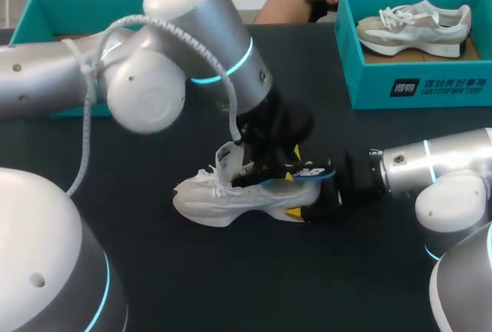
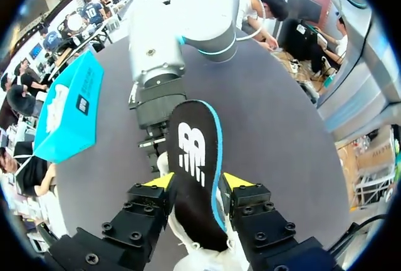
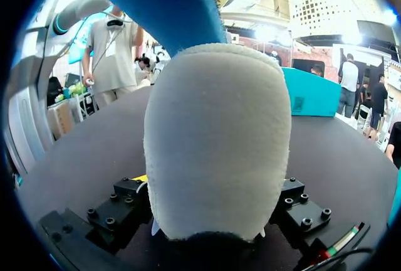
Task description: Take the shoe out of the shoebox, open the shoe tongue, remove and reinsert the insole, then place the shoe into the shoebox
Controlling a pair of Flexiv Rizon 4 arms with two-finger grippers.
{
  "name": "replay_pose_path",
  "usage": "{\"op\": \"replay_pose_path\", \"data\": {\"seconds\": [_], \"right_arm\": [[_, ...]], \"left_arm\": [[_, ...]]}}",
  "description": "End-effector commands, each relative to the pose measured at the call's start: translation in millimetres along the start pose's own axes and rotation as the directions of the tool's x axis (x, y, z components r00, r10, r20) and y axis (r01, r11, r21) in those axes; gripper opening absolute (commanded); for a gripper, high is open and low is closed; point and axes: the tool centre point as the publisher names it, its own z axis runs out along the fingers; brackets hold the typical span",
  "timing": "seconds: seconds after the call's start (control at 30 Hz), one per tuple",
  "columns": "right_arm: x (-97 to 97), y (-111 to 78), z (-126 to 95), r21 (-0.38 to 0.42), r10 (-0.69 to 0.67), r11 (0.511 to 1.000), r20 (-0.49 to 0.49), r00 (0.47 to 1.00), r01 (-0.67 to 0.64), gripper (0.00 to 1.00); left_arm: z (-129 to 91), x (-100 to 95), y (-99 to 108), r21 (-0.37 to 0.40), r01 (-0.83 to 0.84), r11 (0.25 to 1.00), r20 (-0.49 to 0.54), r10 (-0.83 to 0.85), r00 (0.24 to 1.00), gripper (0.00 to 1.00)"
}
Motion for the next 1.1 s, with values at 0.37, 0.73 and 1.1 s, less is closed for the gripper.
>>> {"op": "replay_pose_path", "data": {"seconds": [0.37, 0.73, 1.1], "right_arm": [[-0.1, -0.4, 1, 0.005, 0.000, 1.000, 0.001, 1.000, -0.001, 0.00], [-0.1, -0.4, 1, 0.005, 0.000, 1.000, 0.001, 1.000, -0.001, 0.00], [-0.1, -0.4, 1, 0.005, 0.000, 1.000, 0.001, 1.000, -0.001, 0.00]], "left_arm": [[3, 20.4, 3, -0.015, -0.025, 1.000, 0.234, 0.028, 0.972, 0.46], [28, 3.8, 5, -0.021, -0.034, 0.999, 0.325, 0.039, 0.945, 0.44], [35, -5.7, 8, 0.003, -0.009, 1.000, 0.323, 0.008, 0.946, 0.00]]}}
